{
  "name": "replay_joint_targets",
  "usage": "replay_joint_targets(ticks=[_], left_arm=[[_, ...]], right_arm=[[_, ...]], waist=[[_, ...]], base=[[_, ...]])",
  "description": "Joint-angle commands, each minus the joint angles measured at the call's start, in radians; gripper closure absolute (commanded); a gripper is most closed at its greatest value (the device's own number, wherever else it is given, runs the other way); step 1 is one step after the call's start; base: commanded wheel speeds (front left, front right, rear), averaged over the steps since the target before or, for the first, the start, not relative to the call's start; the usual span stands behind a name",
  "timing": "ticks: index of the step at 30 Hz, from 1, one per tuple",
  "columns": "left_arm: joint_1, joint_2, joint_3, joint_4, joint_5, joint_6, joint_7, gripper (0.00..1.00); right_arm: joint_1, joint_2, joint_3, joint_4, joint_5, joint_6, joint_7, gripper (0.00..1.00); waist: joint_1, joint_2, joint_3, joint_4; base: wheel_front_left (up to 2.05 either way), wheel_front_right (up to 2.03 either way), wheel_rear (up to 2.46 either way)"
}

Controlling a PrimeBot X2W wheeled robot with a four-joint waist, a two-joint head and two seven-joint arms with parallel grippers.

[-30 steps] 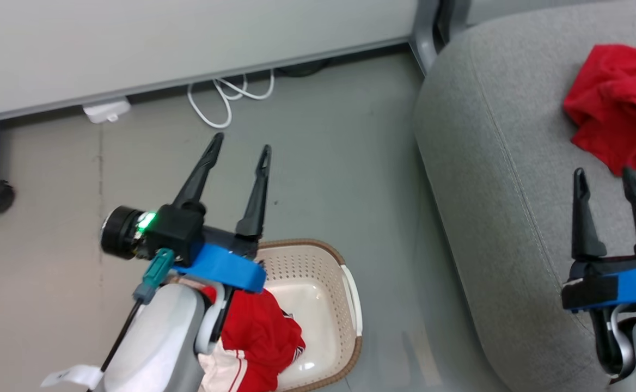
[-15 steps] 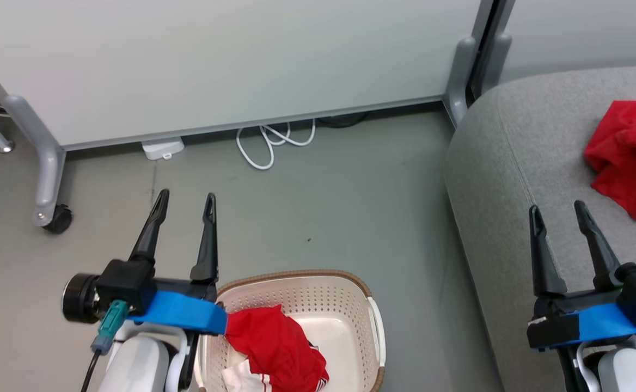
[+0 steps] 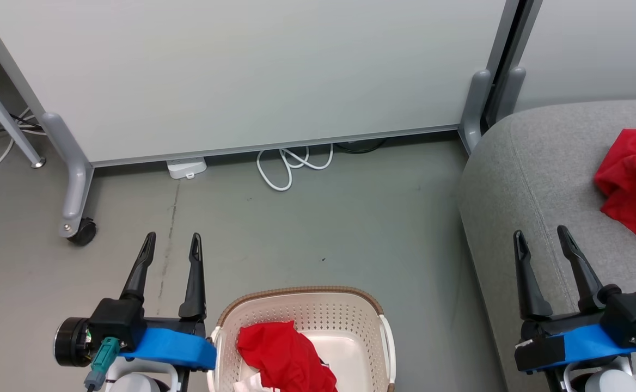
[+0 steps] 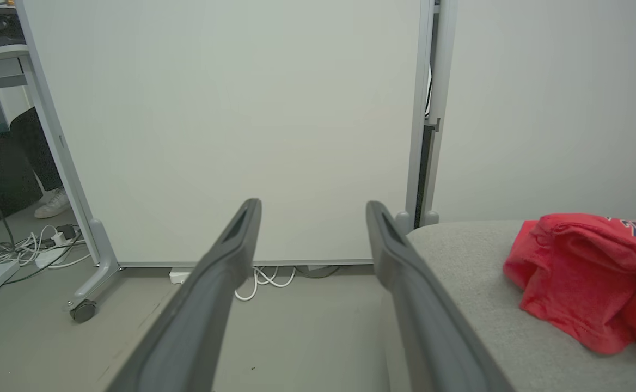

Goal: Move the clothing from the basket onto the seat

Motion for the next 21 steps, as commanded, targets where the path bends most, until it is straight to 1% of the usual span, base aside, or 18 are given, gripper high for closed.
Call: replay_joint_targets(ticks=[1, 11, 21], left_arm=[[0.008, -0.002, 0.006, -0.002, 0.007, -0.005, -0.003, 0.00], [0.028, -0.017, 0.029, 0.008, 0.026, -0.023, -0.003, 0.00], [0.034, -0.025, 0.046, 0.013, 0.037, -0.031, -0.003, 0.00]], right_arm=[[0.017, 0.003, 0.000, -0.007, -0.001, 0.000, 0.000, 0.00], [0.049, 0.016, 0.011, -0.012, -0.009, 0.000, 0.000, 0.00], [0.057, 0.021, 0.016, -0.001, -0.010, 0.000, 0.000, 0.00]], waist=[[0.0001, -0.0001, -0.005, 0.003], [0.0001, -0.0001, -0.022, 0.015], [0.0001, -0.0001, -0.021, 0.015]], base=[[0.00, 0.00, 0.00], [0.00, 0.00, 0.00], [0.00, 0.00, 0.00]])
